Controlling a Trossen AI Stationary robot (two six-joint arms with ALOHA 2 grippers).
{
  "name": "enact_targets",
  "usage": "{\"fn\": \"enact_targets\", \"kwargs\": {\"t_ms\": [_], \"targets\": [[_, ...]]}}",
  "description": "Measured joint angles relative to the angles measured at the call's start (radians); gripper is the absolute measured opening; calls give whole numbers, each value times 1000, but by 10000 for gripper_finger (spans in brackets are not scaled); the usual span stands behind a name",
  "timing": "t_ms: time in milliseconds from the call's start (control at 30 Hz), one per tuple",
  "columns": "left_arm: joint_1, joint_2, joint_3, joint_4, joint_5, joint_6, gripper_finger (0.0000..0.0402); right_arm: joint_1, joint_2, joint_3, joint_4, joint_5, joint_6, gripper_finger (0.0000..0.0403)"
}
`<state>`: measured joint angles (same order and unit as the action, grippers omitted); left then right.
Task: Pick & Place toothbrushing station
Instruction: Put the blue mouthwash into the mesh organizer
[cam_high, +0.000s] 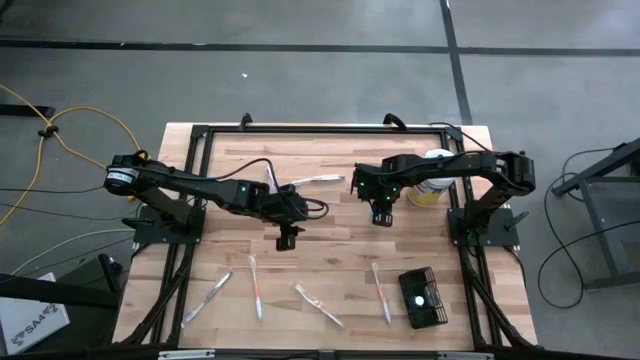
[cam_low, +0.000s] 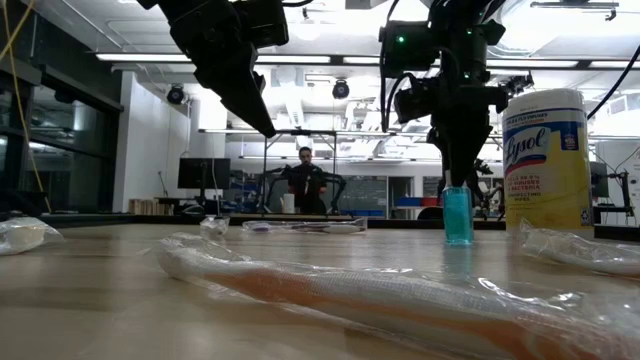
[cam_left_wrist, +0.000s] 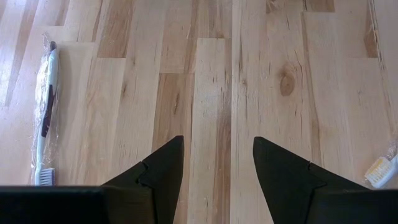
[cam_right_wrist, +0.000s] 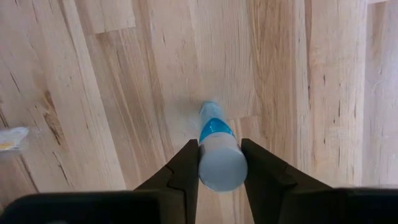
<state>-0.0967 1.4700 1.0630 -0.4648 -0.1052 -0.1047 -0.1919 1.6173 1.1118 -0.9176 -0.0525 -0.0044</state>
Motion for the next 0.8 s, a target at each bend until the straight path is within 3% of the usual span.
{"fn": "enact_targets", "kwargs": {"t_ms": [400,800], "targets": [[0,0,0,0,0,0,185,28,0,12,-21,56,0,89],[0,0,0,0,0,0,185,109,0,203,-220,104,50,89]]}}
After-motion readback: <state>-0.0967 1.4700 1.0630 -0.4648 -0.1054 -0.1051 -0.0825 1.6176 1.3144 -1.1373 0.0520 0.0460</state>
